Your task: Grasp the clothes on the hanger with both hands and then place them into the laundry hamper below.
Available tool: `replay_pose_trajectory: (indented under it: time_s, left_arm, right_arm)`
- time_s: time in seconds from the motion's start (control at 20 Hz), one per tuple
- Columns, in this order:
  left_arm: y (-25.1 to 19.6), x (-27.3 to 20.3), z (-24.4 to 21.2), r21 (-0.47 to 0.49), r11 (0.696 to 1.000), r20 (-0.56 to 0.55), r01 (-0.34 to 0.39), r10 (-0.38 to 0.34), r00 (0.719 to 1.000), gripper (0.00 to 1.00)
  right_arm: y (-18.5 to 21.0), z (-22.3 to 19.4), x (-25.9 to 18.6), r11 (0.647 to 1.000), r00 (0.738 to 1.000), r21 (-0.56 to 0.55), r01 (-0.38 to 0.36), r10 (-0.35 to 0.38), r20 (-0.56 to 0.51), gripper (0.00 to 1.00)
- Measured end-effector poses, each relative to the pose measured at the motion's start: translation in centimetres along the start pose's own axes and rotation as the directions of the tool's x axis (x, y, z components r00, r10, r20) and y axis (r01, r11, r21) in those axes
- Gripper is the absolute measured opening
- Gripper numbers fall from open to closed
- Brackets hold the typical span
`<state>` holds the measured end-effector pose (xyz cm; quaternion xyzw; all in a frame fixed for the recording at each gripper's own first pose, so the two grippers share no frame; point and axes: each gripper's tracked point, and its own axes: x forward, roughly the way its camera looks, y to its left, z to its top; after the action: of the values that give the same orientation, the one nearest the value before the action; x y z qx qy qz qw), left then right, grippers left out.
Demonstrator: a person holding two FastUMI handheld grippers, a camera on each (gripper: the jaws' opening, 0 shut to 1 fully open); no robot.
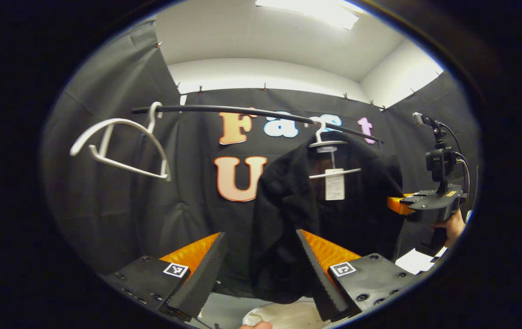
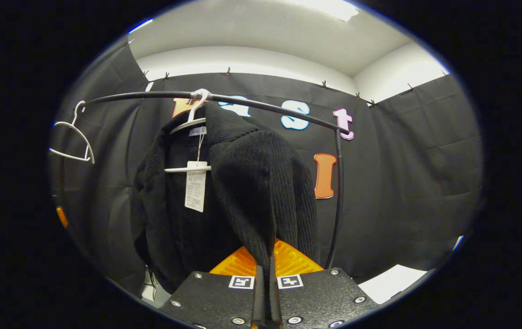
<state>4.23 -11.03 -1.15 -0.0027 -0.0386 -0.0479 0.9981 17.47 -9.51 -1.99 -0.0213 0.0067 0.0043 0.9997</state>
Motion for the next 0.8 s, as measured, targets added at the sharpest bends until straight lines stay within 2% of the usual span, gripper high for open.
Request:
replay_pose_trajectory:
  time_s: [0.1,0.3,0.4,0.55,0.8]
  left_arm:
    - [-2.6,4.0,-0.8,-0.012,0.999,-0.015,0.036,-0.036,0.999,0.96]
    - [-6.5,11.5,-2.7,-0.002,0.996,-0.030,0.087,-0.087,0.996,0.94]
    - [-6.8,14.3,-3.5,0.008,0.997,-0.032,0.072,-0.072,0.997,0.97]
    - [-6.2,18.5,-5.1,0.026,1.000,-0.014,0.015,-0.014,1.000,0.94]
    - [-2.6,21.5,-7.3,0.082,0.994,0.012,-0.076,0.075,0.997,0.94]
  right_arm:
    - [0.4,-0.1,-0.1,0.999,1.000,0.020,-0.027,0.027,-0.009,0.04]
    - [0.8,-0.3,0.3,0.999,1.000,0.049,-0.024,0.025,-0.013,0.04]
    - [1.4,-1.0,0.8,0.998,0.999,0.062,-0.023,0.025,-0.037,0.04]
    - [1.0,-0.5,1.5,1.000,1.000,0.009,0.013,-0.013,-0.024,0.04]
    - [0.6,0.3,1.5,0.998,0.998,0.006,0.060,-0.060,-0.011,0.04]
